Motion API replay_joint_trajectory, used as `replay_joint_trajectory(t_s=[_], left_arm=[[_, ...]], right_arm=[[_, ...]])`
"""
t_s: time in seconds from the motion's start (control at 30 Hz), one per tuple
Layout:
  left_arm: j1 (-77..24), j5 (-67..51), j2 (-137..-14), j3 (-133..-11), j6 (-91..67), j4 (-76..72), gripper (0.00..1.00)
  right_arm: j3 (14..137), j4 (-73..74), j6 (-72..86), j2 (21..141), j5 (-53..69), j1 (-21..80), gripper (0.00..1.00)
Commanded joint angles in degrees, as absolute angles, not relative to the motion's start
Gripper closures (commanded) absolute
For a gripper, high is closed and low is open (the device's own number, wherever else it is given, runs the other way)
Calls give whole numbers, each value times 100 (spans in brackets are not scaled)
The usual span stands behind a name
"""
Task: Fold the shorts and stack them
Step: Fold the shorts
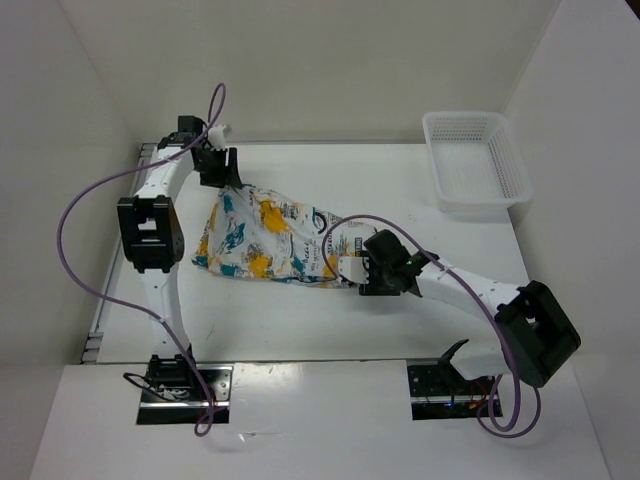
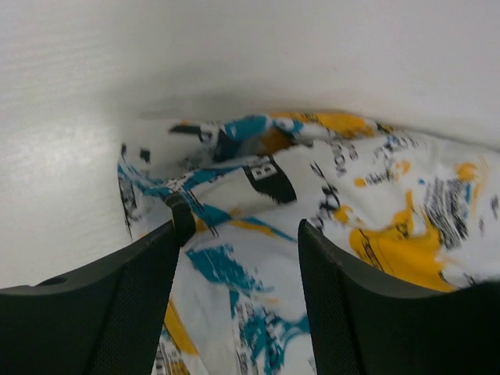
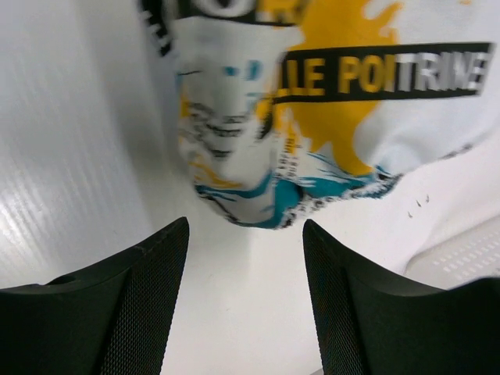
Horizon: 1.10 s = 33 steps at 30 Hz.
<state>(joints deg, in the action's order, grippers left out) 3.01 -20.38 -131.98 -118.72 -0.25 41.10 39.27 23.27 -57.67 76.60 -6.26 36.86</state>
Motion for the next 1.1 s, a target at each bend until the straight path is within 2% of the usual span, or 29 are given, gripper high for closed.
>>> replay_joint_trajectory(t_s=[0.0,0.1,0.23,0.3,0.43,0.57,0.6,0.67,0.83,1.07], left_arm=[[325,-2346,-11859,-11454,0,4008,31],[378,-2347,-11049,-10584,0,4401,31],[378,-2241,-10679,-9547,0,5918,41],[378,-2346,-10679,-8759,0,6448,43],[378,-2347,-10302,-7738,0,6153,42],[430,-2399,-10134,-7314,0,5873,37],[431,-2312,-10082,-7243,0,5784,33],[431,-2163,-10081,-7120,0,5486,31],[431,-1863,-10081,-7049,0,5019,31],[431,-1204,-9422,-6768,0,4193,31]], right_arm=[[4385,2276,-5327,7418,-527,3568,34],[4552,2408,-5194,7365,-282,3568,34],[4501,2470,-5264,7365,-202,3568,34],[4438,2470,-5317,7365,-202,3568,36],[4438,2602,-5317,7365,-124,3568,37],[4500,2988,-5396,7365,122,3568,37],[4500,3040,-5396,7313,123,3568,37],[4500,2980,-5396,7313,176,3568,36],[4254,2558,-5502,7427,114,3568,36],[4201,2443,-5502,7427,62,3568,36]])
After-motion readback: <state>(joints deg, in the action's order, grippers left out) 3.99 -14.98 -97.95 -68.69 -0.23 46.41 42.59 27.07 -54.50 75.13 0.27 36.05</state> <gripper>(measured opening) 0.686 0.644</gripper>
